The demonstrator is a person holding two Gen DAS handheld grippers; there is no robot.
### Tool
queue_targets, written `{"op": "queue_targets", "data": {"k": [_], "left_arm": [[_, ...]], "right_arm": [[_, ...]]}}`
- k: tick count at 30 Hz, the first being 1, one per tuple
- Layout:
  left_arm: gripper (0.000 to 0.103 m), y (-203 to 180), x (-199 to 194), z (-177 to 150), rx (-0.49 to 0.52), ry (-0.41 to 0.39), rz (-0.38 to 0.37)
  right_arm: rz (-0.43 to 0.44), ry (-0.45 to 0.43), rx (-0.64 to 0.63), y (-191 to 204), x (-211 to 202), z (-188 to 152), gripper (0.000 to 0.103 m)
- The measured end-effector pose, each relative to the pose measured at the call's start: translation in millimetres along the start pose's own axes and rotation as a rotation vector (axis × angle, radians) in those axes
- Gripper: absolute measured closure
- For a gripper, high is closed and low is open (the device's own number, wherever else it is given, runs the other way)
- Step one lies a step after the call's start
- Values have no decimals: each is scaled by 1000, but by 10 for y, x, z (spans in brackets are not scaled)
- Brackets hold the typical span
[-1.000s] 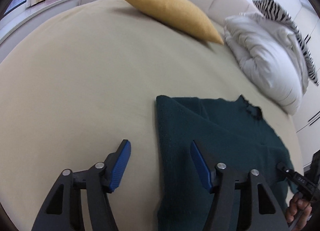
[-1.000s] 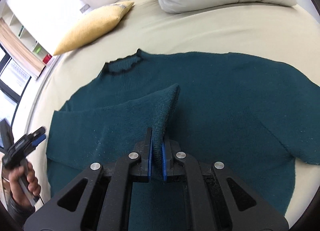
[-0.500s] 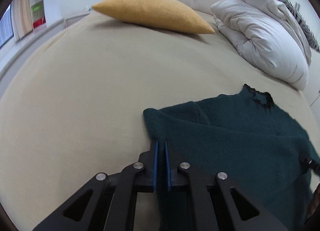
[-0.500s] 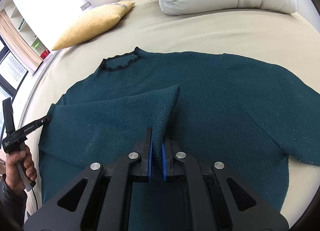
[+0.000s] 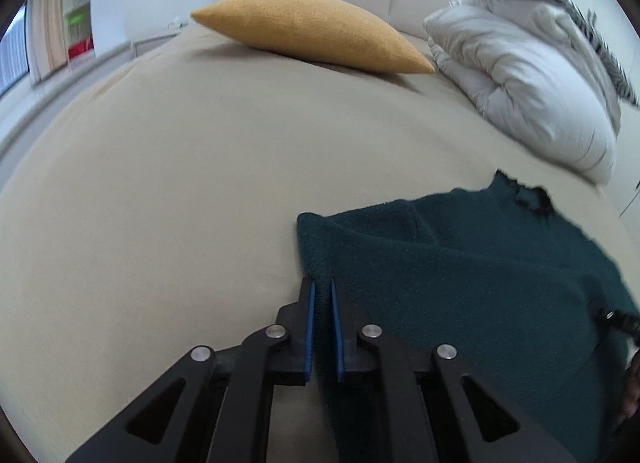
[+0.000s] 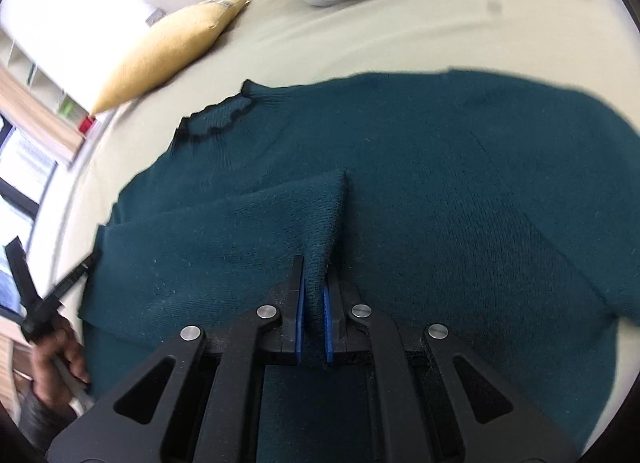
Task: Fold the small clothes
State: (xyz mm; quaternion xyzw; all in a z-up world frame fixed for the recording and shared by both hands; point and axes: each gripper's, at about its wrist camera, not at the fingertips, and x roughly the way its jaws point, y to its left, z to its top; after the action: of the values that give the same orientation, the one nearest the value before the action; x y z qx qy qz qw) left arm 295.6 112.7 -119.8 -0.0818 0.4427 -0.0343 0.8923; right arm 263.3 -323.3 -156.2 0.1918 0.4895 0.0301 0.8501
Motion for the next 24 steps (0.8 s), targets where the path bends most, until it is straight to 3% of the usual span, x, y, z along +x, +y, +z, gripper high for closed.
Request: {"op": "queue_targets", "data": {"k": [2, 4, 6, 9, 12, 15, 18, 24], "left_arm": [[83, 98, -151, -3, -52, -11, -8], [54, 146, -304, -59, -81, -16, -18], [38, 123, -460, -150, -70, -26, -12], [38, 8, -503, -284, -18, 4, -3], [73, -64, -331, -378, 19, 61, 20], [91, -102, -255, -386, 21, 50, 29], [94, -244, -249, -438, 106, 20, 86], [95, -278, -233, -486, 192, -10, 116]], "right_arm": [[2, 3, -13, 26, -17, 6, 97], [15, 2, -6, 20, -39, 11, 97], [23, 0, -3, 1, -54, 4, 97], [21, -1, -3, -26, -69, -6, 96], [-2, -9, -33, 26, -66, 15, 96], [-38, -22, -78, 121, -74, 46, 97], [-50, -45, -100, 167, -165, 119, 97], [-70, -51, -137, 232, -191, 222, 97]]}}
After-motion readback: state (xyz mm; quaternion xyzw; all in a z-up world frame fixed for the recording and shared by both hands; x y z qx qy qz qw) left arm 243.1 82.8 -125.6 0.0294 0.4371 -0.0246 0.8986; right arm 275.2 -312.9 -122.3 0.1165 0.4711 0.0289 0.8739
